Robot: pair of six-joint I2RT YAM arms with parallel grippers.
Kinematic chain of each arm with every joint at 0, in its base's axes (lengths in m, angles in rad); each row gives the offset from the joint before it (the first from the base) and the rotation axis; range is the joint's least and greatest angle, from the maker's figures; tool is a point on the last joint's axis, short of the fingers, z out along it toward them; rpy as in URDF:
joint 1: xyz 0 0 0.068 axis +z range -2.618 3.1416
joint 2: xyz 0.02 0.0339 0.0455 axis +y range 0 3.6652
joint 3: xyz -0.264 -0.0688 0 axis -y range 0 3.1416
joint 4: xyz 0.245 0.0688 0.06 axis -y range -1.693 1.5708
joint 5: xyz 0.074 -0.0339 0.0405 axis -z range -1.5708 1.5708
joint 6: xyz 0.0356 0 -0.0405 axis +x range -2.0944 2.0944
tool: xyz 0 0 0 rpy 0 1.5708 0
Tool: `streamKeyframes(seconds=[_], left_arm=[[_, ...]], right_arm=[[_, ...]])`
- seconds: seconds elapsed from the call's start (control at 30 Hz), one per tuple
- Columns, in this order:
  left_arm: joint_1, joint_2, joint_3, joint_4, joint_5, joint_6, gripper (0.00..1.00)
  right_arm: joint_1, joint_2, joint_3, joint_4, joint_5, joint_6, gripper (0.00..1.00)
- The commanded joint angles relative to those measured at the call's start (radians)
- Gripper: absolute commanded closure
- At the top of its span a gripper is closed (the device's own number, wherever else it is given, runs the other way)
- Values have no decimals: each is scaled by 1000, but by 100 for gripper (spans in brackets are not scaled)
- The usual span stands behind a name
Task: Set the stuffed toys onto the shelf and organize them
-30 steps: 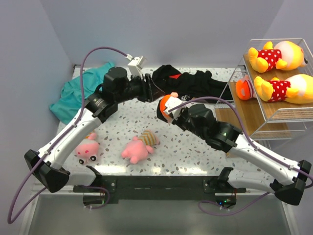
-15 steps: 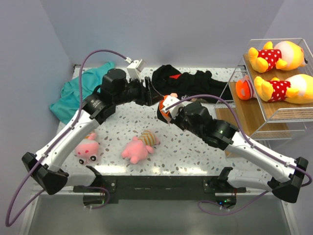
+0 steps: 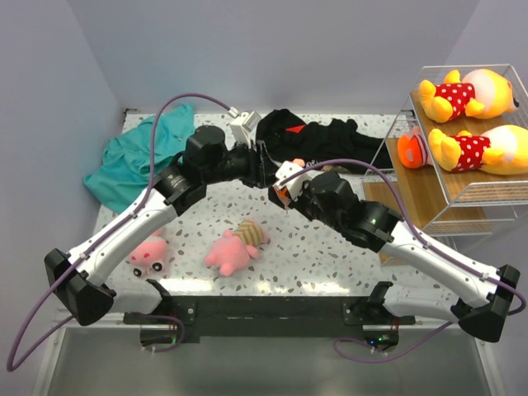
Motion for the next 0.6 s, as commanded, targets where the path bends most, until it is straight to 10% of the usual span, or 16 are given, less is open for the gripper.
streamKeyframes(seconds=[0.0,0.13,0.57], left_arm=[[-17,50,43,-10,-83,39,93],[13,47,40,64,-70,-31,100],[15,126,-276,1117,108,-725,100]], right_arm=[[-2,9,114,-21,47,57,95],[-2,-17,242,-139,94,169,48],[-3,-64,623,17,-145,246,1]])
